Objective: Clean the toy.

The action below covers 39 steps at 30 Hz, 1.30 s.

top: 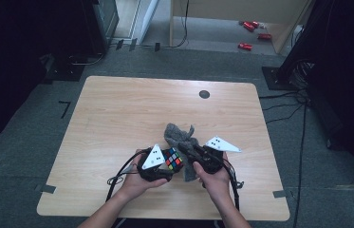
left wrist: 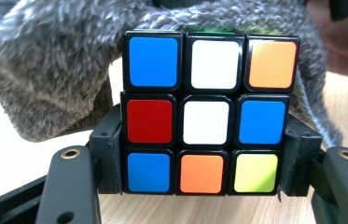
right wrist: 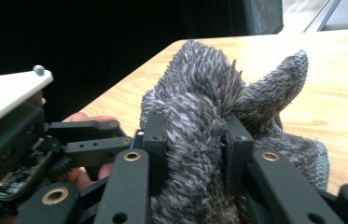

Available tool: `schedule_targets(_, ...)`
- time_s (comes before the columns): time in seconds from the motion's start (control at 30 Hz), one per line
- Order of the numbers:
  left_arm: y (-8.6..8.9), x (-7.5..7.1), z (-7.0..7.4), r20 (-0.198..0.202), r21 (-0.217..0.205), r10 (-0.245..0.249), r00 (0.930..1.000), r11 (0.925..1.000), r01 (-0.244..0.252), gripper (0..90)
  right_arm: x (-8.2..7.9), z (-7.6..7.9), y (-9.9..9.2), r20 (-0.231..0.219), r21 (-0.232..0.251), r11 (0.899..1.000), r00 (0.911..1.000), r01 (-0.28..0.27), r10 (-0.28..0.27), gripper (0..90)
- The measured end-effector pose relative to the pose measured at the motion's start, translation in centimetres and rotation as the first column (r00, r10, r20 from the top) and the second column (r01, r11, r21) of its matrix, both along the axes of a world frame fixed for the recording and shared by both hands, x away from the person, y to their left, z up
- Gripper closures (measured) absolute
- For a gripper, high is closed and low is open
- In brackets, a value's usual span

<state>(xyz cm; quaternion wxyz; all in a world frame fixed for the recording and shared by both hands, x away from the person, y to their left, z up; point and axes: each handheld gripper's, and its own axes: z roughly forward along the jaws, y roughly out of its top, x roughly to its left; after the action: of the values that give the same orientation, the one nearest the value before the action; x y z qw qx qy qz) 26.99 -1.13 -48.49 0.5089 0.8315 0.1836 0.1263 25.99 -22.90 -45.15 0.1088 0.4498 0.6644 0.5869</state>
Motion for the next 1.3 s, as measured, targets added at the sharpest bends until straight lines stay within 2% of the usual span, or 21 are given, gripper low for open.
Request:
schedule_targets(0.13,-0.3,-0.6,0.3,0.005,-0.017,-0.019,0.9998,0.9997,0.019,34.8,-0.7,0.8,0.5,0.017,0.003,1.000,0.9996,-0.021,0.021,70.0)
schedule_targets(0.2,0.0,-0.6,0.6,0.006,-0.027,-0.012,0.9999,0.9996,0.012,34.8,-0.7,1.0,0.5,0.016,0.016,1.000,0.9999,-0.008,0.007,70.0)
schedule_targets(0.27,0.4,-0.2,0.7,0.000,-0.025,0.009,1.0000,0.9997,-0.009,34.8,-0.4,0.7,0.4,0.014,-0.003,1.000,0.9997,0.019,-0.019,69.9)
schedule_targets(0.3,0.6,0.0,0.7,-0.007,-0.022,0.015,0.9999,0.9996,-0.015,34.8,-0.2,0.4,0.1,0.002,-0.016,0.999,0.9993,0.036,-0.036,70.0)
schedule_targets(0.37,0.7,0.1,0.6,-0.015,-0.029,0.016,0.9998,0.9994,-0.016,34.8,-0.2,0.2,-0.3,-0.025,-0.004,0.999,0.9989,0.041,-0.041,70.1)
schedule_targets(0.5,0.3,-0.1,0.7,-0.012,-0.034,0.001,0.9999,0.9994,-0.002,34.8,-1.2,1.3,0.5,0.040,-0.018,1.000,0.9991,-0.015,0.015,70.1)
schedule_targets(0.57,0.3,-0.3,0.9,-0.001,-0.037,-0.002,1.0000,0.9993,0.002,34.8,-1.4,1.7,1.0,0.064,-0.033,0.999,0.9975,-0.026,0.028,69.9)
schedule_targets(0.63,0.5,-0.3,1.1,0.008,-0.038,0.002,1.0000,0.9993,-0.001,34.8,-1.2,1.6,0.8,0.063,-0.026,1.000,0.9978,-0.017,0.019,69.9)
schedule_targets(0.73,1.0,-0.1,1.3,-0.005,-0.048,0.014,0.9999,0.9988,-0.014,34.8,-0.7,1.1,0.0,0.029,-0.031,0.999,0.9993,0.024,-0.023,69.9)
schedule_targets(0.8,1.0,-0.3,1.4,0.005,-0.041,0.010,0.9999,0.9991,-0.010,34.8,-0.8,1.1,-0.3,0.019,-0.022,0.999,0.9996,0.023,-0.022,69.9)
schedule_targets(0.87,0.7,-0.5,1.5,0.014,-0.037,0.002,0.9999,0.9993,-0.002,34.8,-1.4,1.6,0.0,0.040,-0.029,1.000,0.9992,0.008,-0.007,70.0)
schedule_targets(0.97,0.6,-0.6,1.7,0.021,-0.043,0.002,0.9998,0.9991,-0.001,34.8,-2.2,2.4,0.9,0.096,-0.037,0.999,0.9950,-0.023,0.027,69.9)
schedule_targets(1.03,0.7,-0.5,1.7,0.020,-0.045,0.010,0.9998,0.9989,-0.009,34.8,-2.2,2.4,0.8,0.096,-0.036,0.999,0.9951,-0.019,0.022,69.9)
schedule_targets(1.2,1.0,0.1,1.5,0.004,-0.040,0.023,0.9997,0.9989,-0.023,34.8,-1.2,1.2,-0.4,0.044,-0.045,0.998,0.9986,0.033,-0.031,70.0)
schedule_targets(1.23,0.9,0.2,1.5,0.004,-0.038,0.020,0.9998,0.9991,-0.020,34.8,-1.3,1.3,-0.4,0.046,-0.043,0.999,0.9987,0.026,-0.024,70.1)
schedule_targets(1.3,0.7,0.1,1.5,0.005,-0.035,0.018,0.9998,0.9992,-0.018,34.8,-1.8,1.7,0.1,0.076,-0.047,0.999,0.9971,0.001,0.003,70.0)
